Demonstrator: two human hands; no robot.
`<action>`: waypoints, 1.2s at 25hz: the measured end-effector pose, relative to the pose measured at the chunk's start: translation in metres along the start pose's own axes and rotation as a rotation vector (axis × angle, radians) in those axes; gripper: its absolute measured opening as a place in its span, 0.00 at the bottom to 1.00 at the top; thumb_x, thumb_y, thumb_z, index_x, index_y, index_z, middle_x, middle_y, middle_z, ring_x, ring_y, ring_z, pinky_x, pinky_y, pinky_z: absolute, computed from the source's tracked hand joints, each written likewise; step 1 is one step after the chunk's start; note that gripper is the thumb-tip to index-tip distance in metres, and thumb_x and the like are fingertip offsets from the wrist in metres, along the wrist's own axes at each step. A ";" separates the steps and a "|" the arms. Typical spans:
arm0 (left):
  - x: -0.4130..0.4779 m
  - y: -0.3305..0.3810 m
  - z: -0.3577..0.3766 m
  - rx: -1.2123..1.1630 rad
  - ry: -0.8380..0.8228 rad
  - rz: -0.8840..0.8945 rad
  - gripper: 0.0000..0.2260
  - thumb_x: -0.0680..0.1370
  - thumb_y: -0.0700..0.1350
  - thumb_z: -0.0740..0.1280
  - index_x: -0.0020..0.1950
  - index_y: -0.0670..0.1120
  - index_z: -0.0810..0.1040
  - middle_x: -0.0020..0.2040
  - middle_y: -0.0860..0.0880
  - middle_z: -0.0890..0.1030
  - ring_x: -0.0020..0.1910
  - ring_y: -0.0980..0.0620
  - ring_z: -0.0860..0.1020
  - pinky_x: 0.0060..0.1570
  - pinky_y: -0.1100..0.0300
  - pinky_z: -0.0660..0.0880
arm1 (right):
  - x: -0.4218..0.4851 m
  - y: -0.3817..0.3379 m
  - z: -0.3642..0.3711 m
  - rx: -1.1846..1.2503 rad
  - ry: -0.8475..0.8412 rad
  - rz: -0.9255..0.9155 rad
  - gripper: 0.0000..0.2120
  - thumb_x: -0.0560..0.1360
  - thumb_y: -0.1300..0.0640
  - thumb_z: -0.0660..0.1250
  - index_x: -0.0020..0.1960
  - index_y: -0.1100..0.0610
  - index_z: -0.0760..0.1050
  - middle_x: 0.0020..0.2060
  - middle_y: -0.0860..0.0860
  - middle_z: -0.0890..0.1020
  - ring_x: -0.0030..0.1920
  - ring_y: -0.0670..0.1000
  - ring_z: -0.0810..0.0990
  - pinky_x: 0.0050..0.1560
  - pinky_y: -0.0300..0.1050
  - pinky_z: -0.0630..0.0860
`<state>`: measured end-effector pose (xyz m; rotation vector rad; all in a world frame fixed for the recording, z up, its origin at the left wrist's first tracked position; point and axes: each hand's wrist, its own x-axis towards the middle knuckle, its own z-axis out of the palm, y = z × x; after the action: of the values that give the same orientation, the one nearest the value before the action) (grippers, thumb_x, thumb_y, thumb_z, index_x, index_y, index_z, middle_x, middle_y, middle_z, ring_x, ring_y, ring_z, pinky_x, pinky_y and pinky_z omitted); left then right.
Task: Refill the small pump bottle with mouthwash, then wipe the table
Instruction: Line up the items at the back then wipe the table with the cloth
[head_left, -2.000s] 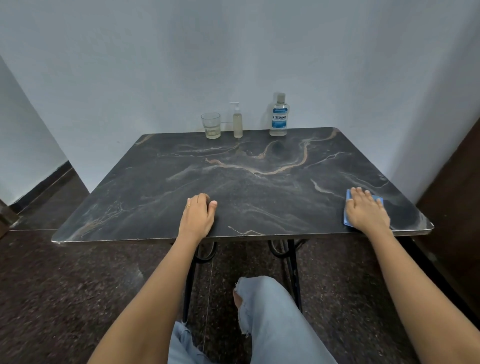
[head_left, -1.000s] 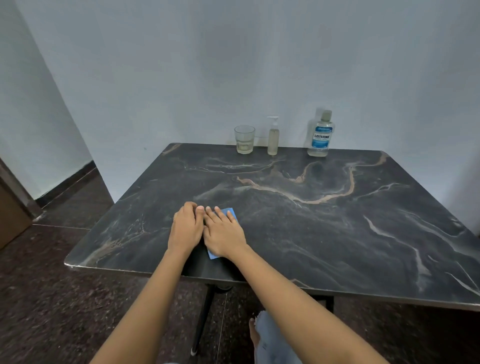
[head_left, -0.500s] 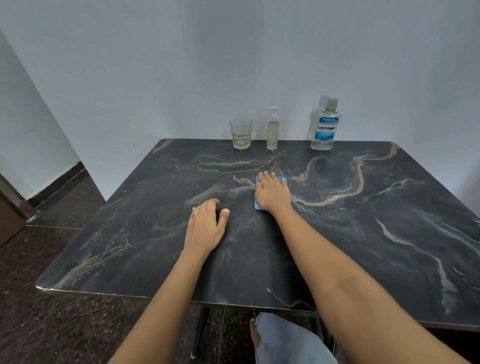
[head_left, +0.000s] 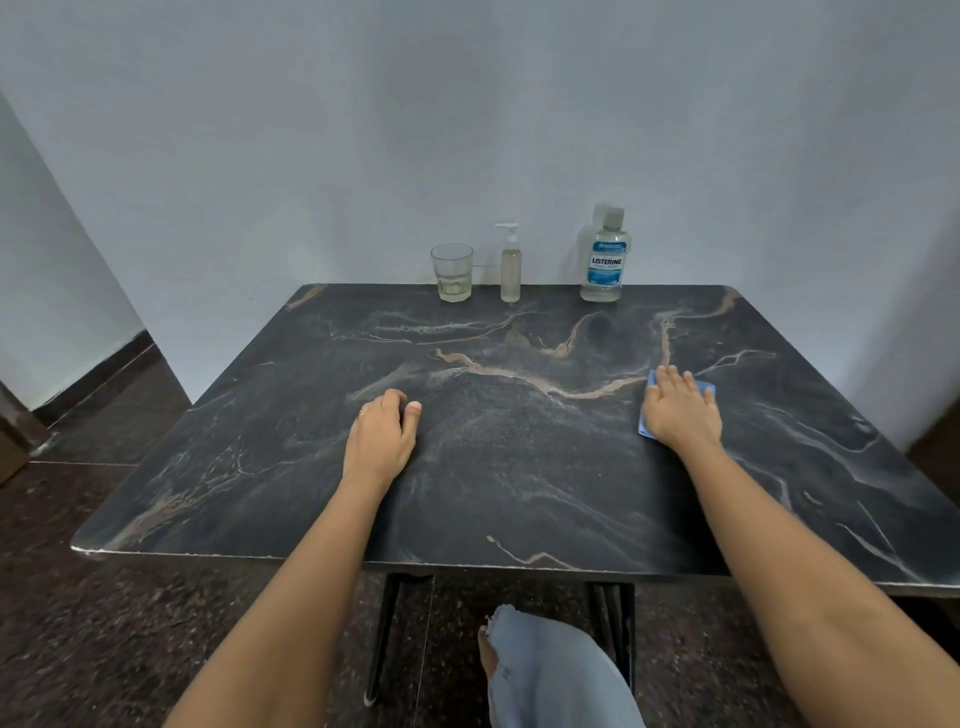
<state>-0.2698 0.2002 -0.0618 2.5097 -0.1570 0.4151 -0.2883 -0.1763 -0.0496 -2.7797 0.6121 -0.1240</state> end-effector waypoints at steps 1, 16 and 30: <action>-0.001 0.003 -0.003 -0.004 0.002 -0.001 0.13 0.82 0.51 0.57 0.54 0.42 0.75 0.49 0.46 0.80 0.52 0.44 0.76 0.49 0.51 0.72 | -0.009 0.016 -0.005 -0.005 0.006 0.026 0.26 0.81 0.53 0.43 0.78 0.56 0.51 0.78 0.49 0.52 0.77 0.49 0.49 0.77 0.53 0.43; -0.051 -0.034 -0.053 -0.110 0.056 -0.121 0.15 0.82 0.53 0.57 0.57 0.43 0.74 0.51 0.46 0.80 0.51 0.45 0.77 0.47 0.49 0.75 | -0.162 0.015 -0.005 -0.072 -0.025 0.046 0.27 0.81 0.49 0.43 0.78 0.56 0.49 0.78 0.50 0.50 0.78 0.50 0.46 0.76 0.53 0.43; -0.066 -0.072 -0.083 -0.286 0.177 -0.215 0.16 0.83 0.52 0.56 0.58 0.41 0.74 0.52 0.46 0.79 0.51 0.49 0.74 0.50 0.56 0.68 | -0.228 -0.267 0.084 -0.009 -0.152 -0.504 0.28 0.82 0.50 0.44 0.78 0.59 0.44 0.78 0.53 0.47 0.78 0.52 0.42 0.75 0.52 0.38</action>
<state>-0.3394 0.3083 -0.0574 2.1686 0.1155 0.4863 -0.3763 0.1742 -0.0548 -2.8538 -0.1326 -0.0123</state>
